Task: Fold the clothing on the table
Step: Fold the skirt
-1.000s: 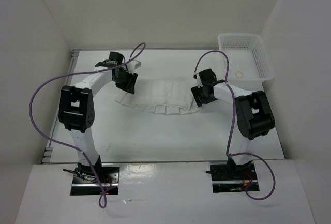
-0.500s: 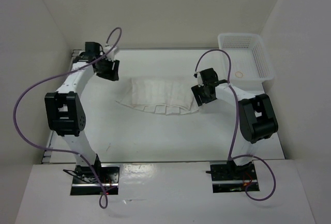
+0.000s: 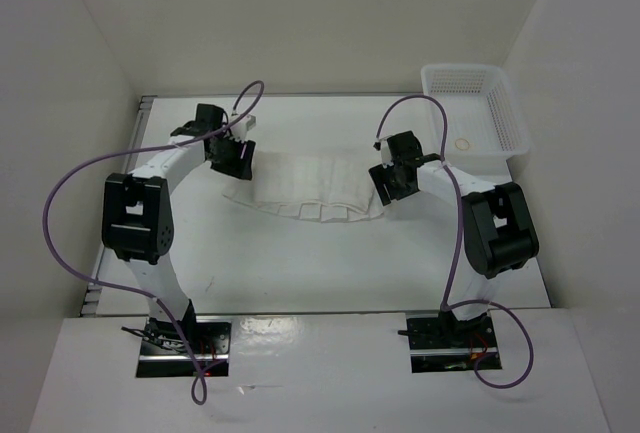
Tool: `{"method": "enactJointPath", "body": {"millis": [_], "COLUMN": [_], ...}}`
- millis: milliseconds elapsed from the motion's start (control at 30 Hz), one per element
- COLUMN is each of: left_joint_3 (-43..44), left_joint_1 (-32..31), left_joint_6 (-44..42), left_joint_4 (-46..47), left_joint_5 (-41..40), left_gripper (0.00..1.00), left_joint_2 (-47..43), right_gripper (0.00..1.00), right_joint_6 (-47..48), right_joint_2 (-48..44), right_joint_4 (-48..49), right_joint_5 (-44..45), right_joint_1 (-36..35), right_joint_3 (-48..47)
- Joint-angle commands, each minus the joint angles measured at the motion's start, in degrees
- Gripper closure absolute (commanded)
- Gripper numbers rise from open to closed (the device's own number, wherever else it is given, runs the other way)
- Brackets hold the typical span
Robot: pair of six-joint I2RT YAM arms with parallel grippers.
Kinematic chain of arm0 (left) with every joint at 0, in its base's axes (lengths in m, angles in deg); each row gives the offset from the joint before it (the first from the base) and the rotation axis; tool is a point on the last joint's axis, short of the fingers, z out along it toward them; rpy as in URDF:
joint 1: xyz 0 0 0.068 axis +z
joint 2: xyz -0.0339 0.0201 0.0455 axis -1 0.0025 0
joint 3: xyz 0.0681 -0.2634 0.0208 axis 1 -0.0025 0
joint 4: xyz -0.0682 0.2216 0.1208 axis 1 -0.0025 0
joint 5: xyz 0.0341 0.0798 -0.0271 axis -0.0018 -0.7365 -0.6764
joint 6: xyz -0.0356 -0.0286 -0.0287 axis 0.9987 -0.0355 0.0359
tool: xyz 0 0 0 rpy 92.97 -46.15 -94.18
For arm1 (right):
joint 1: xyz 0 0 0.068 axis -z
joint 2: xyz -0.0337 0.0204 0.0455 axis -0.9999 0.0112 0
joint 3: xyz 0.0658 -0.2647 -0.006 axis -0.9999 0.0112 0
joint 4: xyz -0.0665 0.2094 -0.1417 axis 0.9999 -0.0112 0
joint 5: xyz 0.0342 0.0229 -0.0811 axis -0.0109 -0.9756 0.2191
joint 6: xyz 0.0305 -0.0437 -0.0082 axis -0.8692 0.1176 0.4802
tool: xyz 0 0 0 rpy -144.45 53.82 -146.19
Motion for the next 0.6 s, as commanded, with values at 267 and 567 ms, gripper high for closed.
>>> {"method": "enactJointPath", "body": {"millis": [267,567], "left_joint_3": [11.84,17.83], "left_joint_1": [-0.52,-6.93], "left_joint_6": [5.02,1.43], "left_joint_4": [-4.87,-11.92], "left_joint_5": [10.16,17.47], "left_gripper": [0.34,0.34], "left_joint_2": [0.31,2.24], "right_gripper": [0.28,0.28], "right_joint_6": [0.41,0.41], "right_joint_2": [-2.81,-1.76], "right_joint_4": [-0.05,-0.05], "right_joint_5": [-0.52,-0.52], "right_joint_1": [-0.27,-0.27], "right_joint_3": [0.33,0.33]}}
